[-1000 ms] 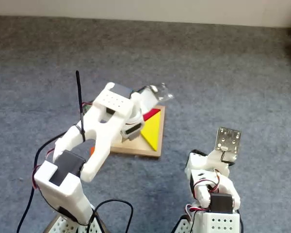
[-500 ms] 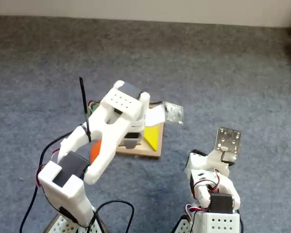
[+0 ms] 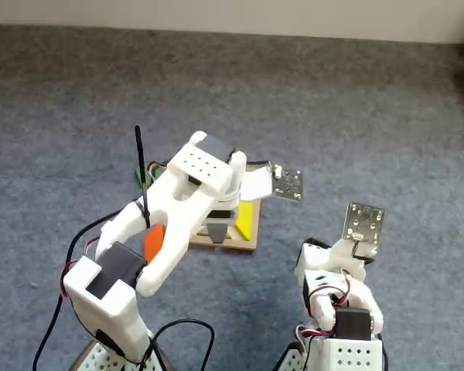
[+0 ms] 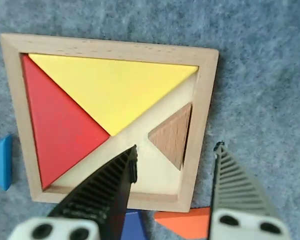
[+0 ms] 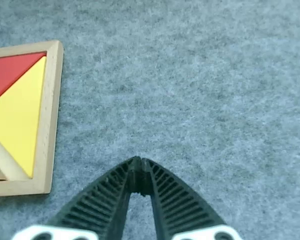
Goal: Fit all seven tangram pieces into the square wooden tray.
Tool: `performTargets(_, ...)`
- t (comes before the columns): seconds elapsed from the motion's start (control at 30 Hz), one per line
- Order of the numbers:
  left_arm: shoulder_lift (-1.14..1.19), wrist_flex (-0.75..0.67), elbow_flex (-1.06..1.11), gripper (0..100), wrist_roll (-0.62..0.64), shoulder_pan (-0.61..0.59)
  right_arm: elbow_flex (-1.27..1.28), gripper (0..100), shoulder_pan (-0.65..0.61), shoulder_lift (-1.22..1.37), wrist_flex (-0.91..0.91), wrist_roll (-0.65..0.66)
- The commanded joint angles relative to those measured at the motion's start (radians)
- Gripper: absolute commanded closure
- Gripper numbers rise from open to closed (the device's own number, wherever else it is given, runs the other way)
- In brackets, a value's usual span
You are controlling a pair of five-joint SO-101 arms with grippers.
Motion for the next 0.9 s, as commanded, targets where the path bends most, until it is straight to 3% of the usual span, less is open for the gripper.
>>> performTargets(0.0, -0.044, -0.012, -0.035, 76, 0.057, -0.068, 0.143, 99.3, 0.016, -0.005, -0.001, 0.009)
performTargets(0.23, -0.044, -0.035, -0.031, 76, 0.117, -0.191, 0.143, 99.3, 0.016, -0.005, -0.001, 0.009)
performTargets(0.4, 0.025, -0.199, 0.022, 76, 0.212, -0.231, 0.143, 99.3, 0.016, -0.005, -0.001, 0.009)
performTargets(0.5, 0.059, -0.262, 0.068, 76, 0.247, -0.213, 0.143, 99.3, 0.016, -0.005, -0.001, 0.009)
performTargets(0.7, 0.065, -0.256, 0.124, 76, 0.253, -0.102, 0.143, 99.3, 0.016, -0.005, -0.001, 0.009)
performTargets(0.87, 0.064, -0.259, 0.091, 76, 0.394, -0.025, 0.143, 99.3, 0.016, -0.005, -0.001, 0.009)
